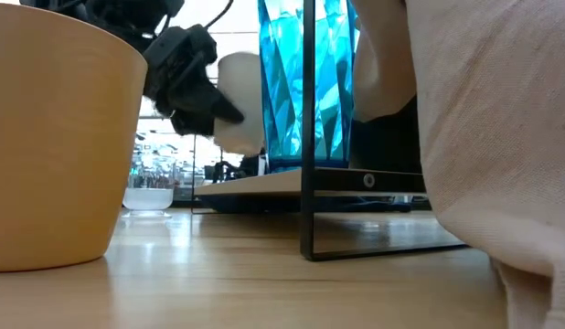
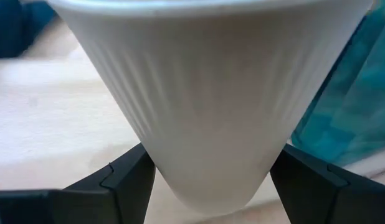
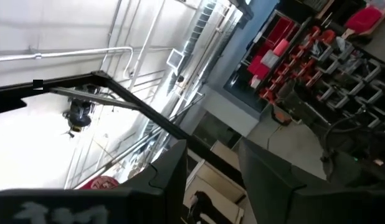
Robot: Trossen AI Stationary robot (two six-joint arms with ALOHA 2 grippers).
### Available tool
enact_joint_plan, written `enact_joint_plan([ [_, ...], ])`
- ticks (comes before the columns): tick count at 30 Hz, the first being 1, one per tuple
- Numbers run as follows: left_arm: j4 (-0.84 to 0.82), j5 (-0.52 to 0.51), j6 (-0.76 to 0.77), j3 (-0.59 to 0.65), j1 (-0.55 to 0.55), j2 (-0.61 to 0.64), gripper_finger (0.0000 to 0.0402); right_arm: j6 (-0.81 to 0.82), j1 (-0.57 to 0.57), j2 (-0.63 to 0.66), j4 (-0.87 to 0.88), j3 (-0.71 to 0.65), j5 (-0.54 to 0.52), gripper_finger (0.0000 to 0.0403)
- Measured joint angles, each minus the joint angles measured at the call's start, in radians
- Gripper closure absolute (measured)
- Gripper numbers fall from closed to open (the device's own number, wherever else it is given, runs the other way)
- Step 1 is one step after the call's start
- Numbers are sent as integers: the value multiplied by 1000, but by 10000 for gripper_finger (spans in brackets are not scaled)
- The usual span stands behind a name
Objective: Stack small to large cups/mugs on shelf
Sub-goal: Put the white cup on the shelf
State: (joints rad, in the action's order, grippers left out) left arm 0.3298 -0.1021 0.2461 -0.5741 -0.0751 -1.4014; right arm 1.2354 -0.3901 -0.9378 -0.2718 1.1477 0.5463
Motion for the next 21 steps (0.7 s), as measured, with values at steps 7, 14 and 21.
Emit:
enact_joint_plan([
  [7, 83, 61, 0, 17, 16, -15, 124, 7, 0, -15, 0, 1, -1, 266],
  [14, 155, 90, 22, 15, 14, -85, 124, 10, 0, -24, 1, 1, 1, 266],
  [21, 206, 113, 45, 14, -21, -143, 124, 9, 0, -26, 4, 1, 3, 266],
])
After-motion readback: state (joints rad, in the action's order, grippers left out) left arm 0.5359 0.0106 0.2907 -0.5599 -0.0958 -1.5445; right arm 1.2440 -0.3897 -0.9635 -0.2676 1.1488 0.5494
